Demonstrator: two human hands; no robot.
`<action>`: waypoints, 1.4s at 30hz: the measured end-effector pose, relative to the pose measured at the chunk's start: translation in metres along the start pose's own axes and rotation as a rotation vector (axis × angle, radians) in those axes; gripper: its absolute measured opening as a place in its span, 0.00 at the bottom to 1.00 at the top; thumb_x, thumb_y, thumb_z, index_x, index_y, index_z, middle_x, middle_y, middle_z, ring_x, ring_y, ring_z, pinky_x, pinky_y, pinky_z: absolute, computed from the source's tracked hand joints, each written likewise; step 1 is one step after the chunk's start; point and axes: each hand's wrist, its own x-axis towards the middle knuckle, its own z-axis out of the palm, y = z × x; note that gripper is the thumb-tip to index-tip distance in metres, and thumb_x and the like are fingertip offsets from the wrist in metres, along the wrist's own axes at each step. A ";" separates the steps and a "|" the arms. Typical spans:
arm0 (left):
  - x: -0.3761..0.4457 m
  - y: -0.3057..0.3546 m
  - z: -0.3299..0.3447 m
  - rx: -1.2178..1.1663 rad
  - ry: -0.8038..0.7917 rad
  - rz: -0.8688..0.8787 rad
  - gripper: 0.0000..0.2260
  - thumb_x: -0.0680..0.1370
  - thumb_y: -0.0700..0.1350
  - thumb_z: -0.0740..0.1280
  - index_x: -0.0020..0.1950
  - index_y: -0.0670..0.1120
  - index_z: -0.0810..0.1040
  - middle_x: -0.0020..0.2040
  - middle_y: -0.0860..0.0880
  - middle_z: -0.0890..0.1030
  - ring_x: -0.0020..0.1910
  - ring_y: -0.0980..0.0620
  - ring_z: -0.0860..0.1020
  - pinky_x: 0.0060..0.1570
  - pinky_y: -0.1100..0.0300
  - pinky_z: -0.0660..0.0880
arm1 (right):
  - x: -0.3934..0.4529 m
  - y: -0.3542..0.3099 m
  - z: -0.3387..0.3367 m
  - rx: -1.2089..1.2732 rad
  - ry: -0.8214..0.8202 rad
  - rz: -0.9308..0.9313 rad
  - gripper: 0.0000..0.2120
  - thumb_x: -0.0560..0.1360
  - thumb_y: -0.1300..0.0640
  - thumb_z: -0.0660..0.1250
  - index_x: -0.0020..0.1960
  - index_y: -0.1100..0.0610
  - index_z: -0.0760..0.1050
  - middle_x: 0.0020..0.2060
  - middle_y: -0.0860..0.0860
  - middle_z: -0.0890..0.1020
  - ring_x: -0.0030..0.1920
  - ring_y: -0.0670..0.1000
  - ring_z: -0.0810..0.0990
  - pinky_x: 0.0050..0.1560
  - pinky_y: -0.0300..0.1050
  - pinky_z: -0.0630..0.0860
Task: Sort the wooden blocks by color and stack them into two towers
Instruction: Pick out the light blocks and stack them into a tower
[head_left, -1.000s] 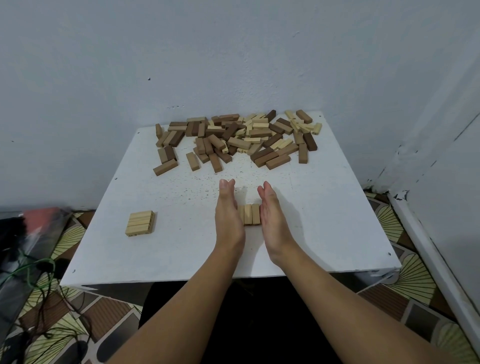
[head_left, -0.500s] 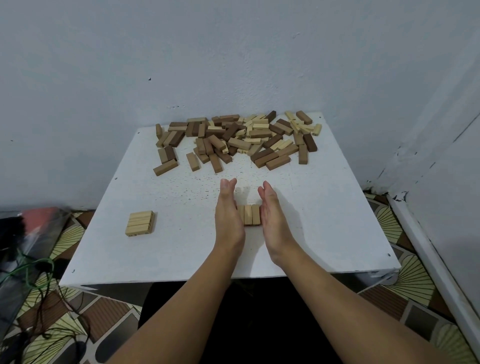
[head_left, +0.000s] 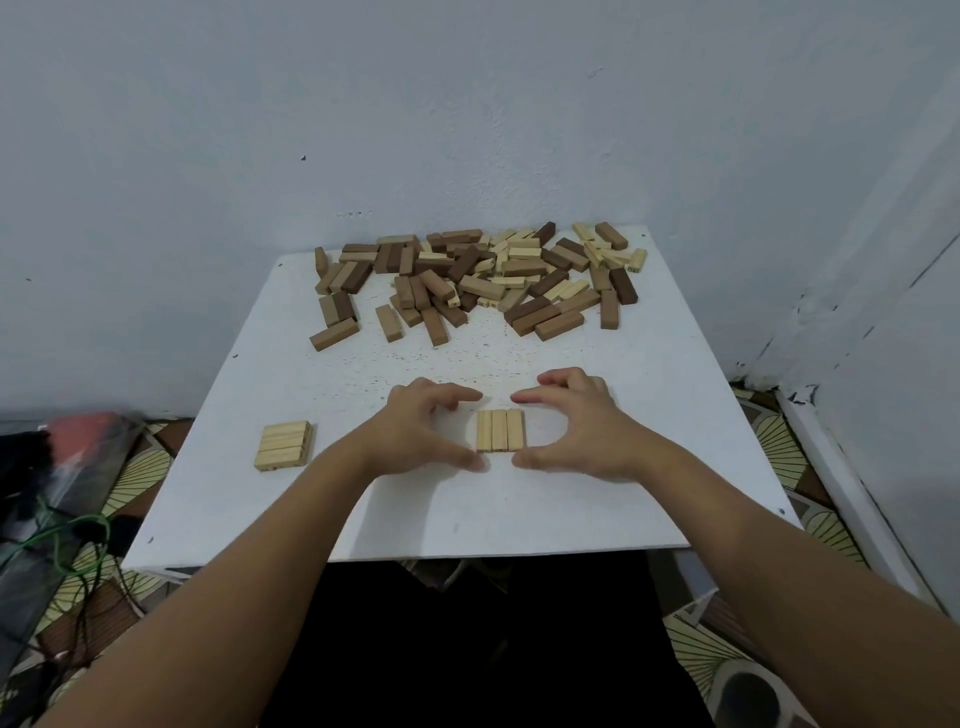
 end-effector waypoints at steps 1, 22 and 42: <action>0.003 0.002 -0.001 0.015 -0.006 0.004 0.39 0.62 0.65 0.83 0.71 0.67 0.74 0.60 0.59 0.71 0.67 0.49 0.66 0.71 0.44 0.67 | 0.002 0.000 0.000 -0.005 -0.001 0.006 0.37 0.66 0.37 0.79 0.73 0.36 0.71 0.71 0.42 0.62 0.72 0.45 0.55 0.72 0.46 0.60; 0.010 0.000 0.018 -0.066 0.116 0.063 0.24 0.66 0.59 0.83 0.60 0.68 0.83 0.56 0.58 0.72 0.63 0.52 0.65 0.70 0.47 0.64 | 0.009 -0.002 0.020 -0.182 0.151 -0.024 0.27 0.68 0.36 0.76 0.66 0.33 0.76 0.65 0.41 0.65 0.70 0.49 0.57 0.64 0.46 0.55; -0.083 -0.116 -0.121 -0.014 0.220 -0.019 0.23 0.66 0.63 0.81 0.59 0.72 0.80 0.58 0.58 0.73 0.64 0.53 0.68 0.68 0.45 0.70 | 0.081 -0.152 0.120 0.069 0.159 -0.324 0.24 0.68 0.43 0.79 0.63 0.39 0.79 0.62 0.42 0.68 0.65 0.50 0.63 0.69 0.49 0.66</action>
